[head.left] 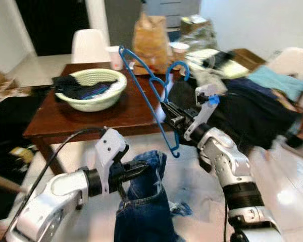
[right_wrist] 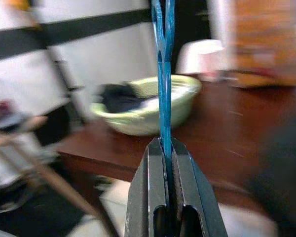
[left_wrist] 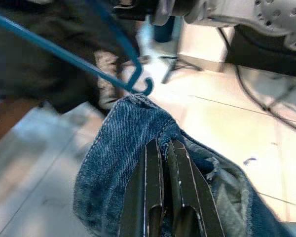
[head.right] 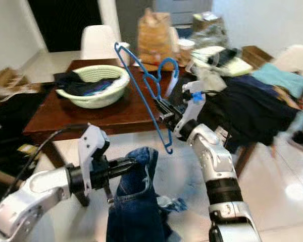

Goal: Hang hanger

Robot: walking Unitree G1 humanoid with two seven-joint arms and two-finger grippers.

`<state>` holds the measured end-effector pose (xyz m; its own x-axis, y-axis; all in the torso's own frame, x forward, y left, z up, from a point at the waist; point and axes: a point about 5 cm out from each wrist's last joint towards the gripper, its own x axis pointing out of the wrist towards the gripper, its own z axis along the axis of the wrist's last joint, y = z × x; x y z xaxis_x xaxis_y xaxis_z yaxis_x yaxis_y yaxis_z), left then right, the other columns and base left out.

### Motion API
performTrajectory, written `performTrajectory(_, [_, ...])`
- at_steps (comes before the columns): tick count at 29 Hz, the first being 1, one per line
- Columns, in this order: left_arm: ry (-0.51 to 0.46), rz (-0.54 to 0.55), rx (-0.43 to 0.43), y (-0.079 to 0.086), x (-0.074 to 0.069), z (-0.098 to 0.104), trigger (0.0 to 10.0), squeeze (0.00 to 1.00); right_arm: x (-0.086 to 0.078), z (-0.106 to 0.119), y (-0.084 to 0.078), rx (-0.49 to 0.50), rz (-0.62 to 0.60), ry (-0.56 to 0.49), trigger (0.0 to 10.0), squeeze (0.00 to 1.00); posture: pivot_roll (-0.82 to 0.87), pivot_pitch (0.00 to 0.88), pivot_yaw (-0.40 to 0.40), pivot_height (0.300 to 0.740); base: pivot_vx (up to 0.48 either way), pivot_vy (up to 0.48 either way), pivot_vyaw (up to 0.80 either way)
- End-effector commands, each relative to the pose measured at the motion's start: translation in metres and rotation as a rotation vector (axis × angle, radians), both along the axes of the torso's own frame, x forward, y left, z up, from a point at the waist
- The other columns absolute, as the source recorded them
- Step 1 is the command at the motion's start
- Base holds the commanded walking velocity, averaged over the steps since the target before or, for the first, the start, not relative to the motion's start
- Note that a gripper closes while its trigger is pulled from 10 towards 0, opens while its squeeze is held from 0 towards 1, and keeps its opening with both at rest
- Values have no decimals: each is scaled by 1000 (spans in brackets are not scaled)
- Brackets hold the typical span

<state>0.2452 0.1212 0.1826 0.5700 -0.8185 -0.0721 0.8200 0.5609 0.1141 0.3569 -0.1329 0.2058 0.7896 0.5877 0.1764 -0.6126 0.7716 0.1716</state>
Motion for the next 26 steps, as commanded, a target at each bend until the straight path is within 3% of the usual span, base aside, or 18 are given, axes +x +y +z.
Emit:
performTrajectory(1, [-26, 6, 9, 4, 0, 1, 10000, 0, 1, 0, 3, -7, 1, -10, 10000, 0, 23, 0, -23, 740, -285, 0, -800])
performTrajectory(9, [-43, 41, 72, 11, 1, -11, 10000, 0, 6, -7, -4, -66, -69, 23, 10000, 0, 22, 0, -22, 740, -67, 0, -800])
performTrajectory(12, [-64, 123, 180, 20, 8, -24, 10000, 0, 7, -12, -6, -145, -91, 23, 10000, 0, 19, 0, -21, 740, 0, 0, -800])
performTrajectory(16, [-107, 202, 252, 29, 15, -29, 10000, 0, 7, -15, -7, -204, -93, 19, 10000, 0, 22, 0, -21, 740, 0, 0, -800])
performTrajectory(23, [-142, 251, 277, 36, 20, -30, 10000, 0, 7, -17, -7, -239, -95, 15, 10000, 0, 23, 0, -22, 740, 0, 0, -800])
performTrajectory(25, [-191, 356, 336, 52, 26, -32, 10000, 0, 6, -21, -3, -302, -71, 8, 10000, 0, 29, 0, -30, 740, 0, 0, -800])
performTrajectory(26, [-191, 356, 336, 52, 26, -32, 10000, 0, 6, -21, -3, -302, -71, 8, 10000, 0, 29, 0, -30, 740, 0, 0, -800])
